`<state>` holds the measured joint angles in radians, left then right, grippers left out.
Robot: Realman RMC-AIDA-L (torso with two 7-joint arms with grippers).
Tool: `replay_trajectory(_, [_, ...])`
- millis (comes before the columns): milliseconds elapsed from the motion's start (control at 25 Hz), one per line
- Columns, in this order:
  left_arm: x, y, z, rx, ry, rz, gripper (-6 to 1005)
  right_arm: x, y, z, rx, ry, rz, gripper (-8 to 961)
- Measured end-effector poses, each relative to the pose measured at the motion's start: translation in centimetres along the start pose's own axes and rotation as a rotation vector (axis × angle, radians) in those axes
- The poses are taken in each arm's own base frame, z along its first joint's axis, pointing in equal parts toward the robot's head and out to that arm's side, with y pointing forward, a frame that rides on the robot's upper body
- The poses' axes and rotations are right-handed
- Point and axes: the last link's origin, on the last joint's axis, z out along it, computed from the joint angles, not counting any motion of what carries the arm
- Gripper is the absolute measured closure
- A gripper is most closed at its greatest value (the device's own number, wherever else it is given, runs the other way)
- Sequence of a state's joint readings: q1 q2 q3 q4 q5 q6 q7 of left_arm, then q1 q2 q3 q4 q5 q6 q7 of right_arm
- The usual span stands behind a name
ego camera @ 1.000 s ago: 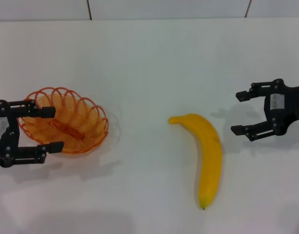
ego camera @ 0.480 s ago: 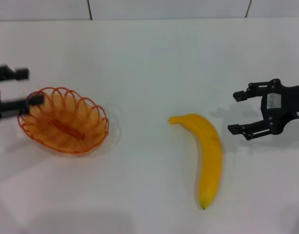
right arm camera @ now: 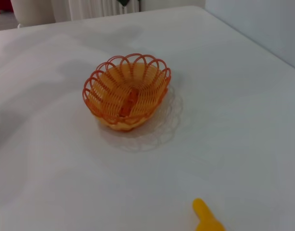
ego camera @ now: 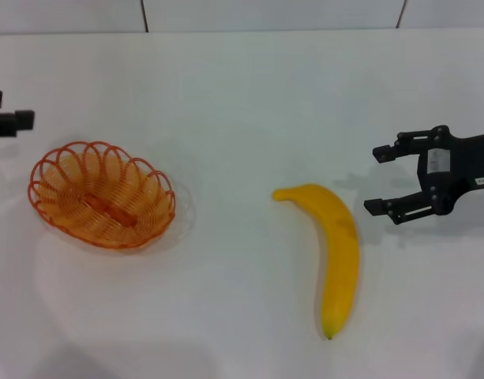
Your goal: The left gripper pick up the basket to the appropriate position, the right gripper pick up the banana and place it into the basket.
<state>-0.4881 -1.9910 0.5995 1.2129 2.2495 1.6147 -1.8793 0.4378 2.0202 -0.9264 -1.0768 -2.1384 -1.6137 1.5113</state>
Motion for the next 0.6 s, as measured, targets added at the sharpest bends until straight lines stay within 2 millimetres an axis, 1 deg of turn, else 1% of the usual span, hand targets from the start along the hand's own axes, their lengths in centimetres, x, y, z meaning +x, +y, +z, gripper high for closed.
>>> replay_trajectory(160, [0.2,-1.1,-0.2,0.023,-0.031,-0.042,260,-0.1,-0.1,0.0,-0.001,-0.001,-0.002,73])
replay_trajectory(280, [0.0,-1.4,0.1,0.021,-0.045,-0.062,262,-0.1,-0.1,0.2,-0.007,-0.003,0.002,73])
replay_trajectory(320, [-0.7,-1.9,0.8,0.028,-0.070,-0.088,263,-0.1,0.0,0.3,-0.010,-0.004,0.003,73])
replay_trajectory(400, [-0.9,-2.2,1.2,0.036,-0.080,-0.092,264,-0.1,-0.1,0.3,-0.012,-0.004,0.007,73])
replay_trajectory(600, [-1.3,-2.6,3.1,0.046,-0.159,-0.096,268,-0.1,-0.1,0.3,-0.013,-0.004,0.006,73])
